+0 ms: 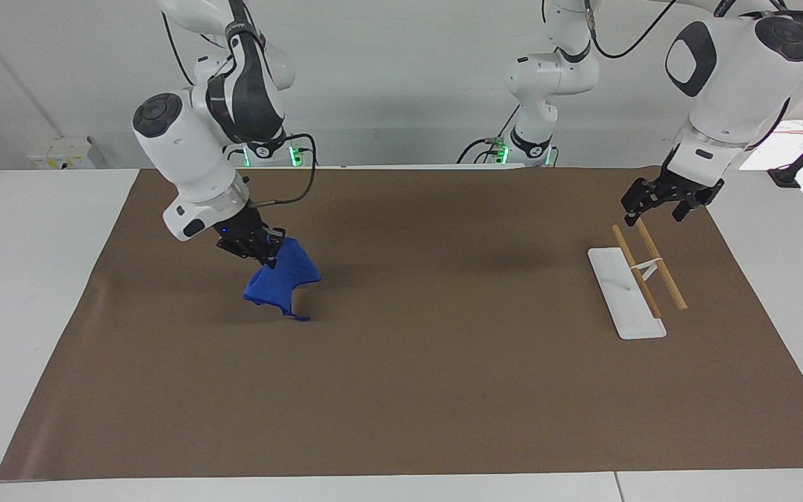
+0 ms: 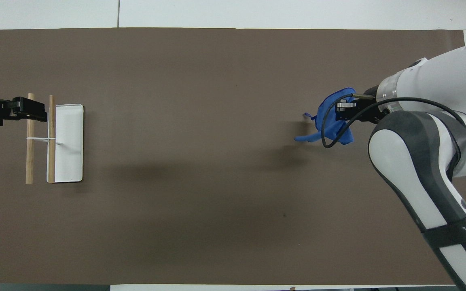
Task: Right arm passes towel to left arm to hang
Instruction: 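Lift the blue towel with the right gripper toward the left gripper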
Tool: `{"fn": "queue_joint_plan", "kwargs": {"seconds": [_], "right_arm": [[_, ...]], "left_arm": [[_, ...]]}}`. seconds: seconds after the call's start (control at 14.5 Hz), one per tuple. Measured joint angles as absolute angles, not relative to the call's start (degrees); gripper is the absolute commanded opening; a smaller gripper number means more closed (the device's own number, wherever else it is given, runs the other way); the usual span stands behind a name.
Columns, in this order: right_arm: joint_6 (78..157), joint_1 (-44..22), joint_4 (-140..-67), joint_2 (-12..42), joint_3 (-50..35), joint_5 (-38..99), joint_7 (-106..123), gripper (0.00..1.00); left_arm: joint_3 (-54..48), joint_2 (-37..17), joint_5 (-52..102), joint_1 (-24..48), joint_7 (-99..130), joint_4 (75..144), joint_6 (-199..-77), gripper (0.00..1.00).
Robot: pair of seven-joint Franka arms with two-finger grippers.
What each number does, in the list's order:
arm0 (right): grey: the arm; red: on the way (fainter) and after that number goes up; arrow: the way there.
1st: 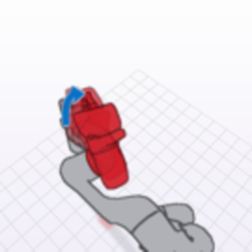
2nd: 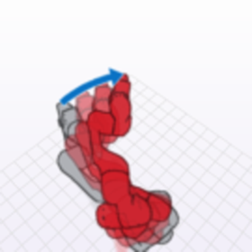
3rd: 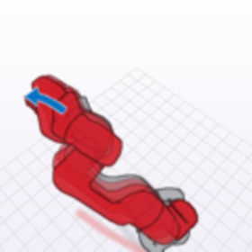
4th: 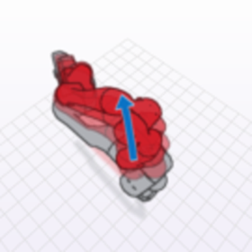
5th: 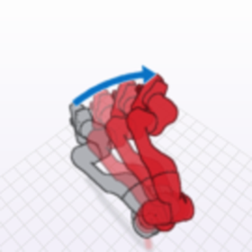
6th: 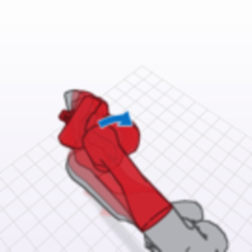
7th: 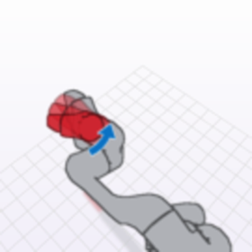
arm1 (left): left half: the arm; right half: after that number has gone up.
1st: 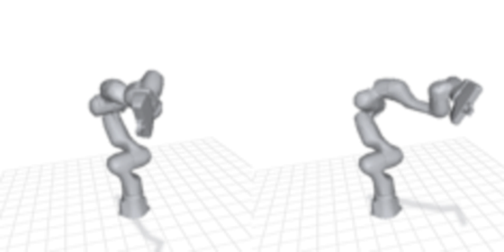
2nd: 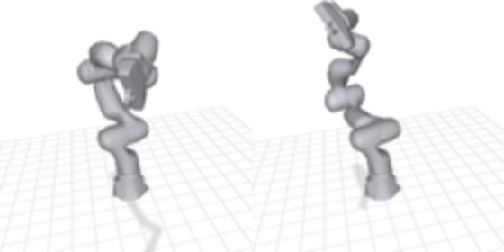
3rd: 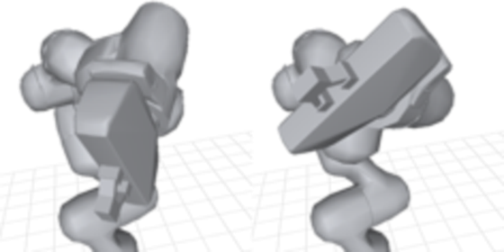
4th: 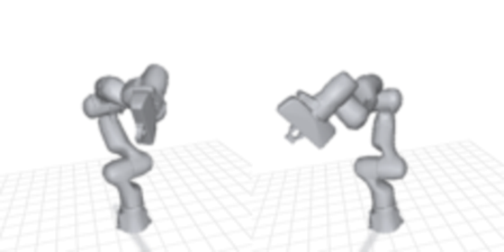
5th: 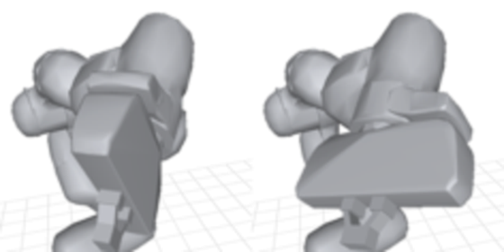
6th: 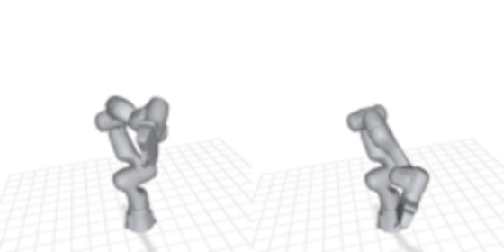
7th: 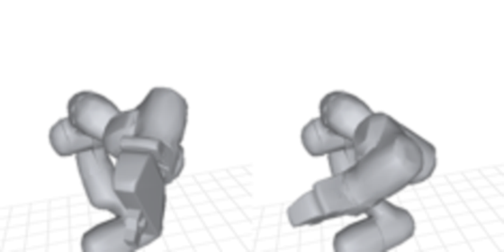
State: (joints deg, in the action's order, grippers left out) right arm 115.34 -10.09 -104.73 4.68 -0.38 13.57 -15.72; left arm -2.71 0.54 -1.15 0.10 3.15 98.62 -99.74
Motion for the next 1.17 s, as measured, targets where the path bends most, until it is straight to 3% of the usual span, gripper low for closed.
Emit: {"fn": "queue_joint_plan", "kwargs": {"seconds": [0.21, 0.62, 0.9, 1.17], "right_arm": [[118.4, -12.8, -100.8, 6.1, -0.5, 25.3, -20.4, 0.0], [137.9, -21.5, -100.3, 9.3, -0.6, 40.5, -35.7, 0.0], [147.1, -26.7, -100.2, 10.0, -0.7, 52.0, -40.6, 0.0], [155.9, -33.0, -97.7, 13.9, -0.7, 58.8, -42.3, 0.0]], "left_arm": [[-2.7, 0.5, -1.2, 0.1, 3.2, 98.6, -99.7, 1.0], [-2.7, 0.5, -1.2, 0.1, 3.2, 98.6, -99.7, 1.0], [-2.9, 0.5, -1.2, 0.4, 3.2, 98.6, -99.6, 1.0], [-3.6, 0.5, 1.7, 3.3, 8.7, 98.6, -99.9, 1.0]]}}
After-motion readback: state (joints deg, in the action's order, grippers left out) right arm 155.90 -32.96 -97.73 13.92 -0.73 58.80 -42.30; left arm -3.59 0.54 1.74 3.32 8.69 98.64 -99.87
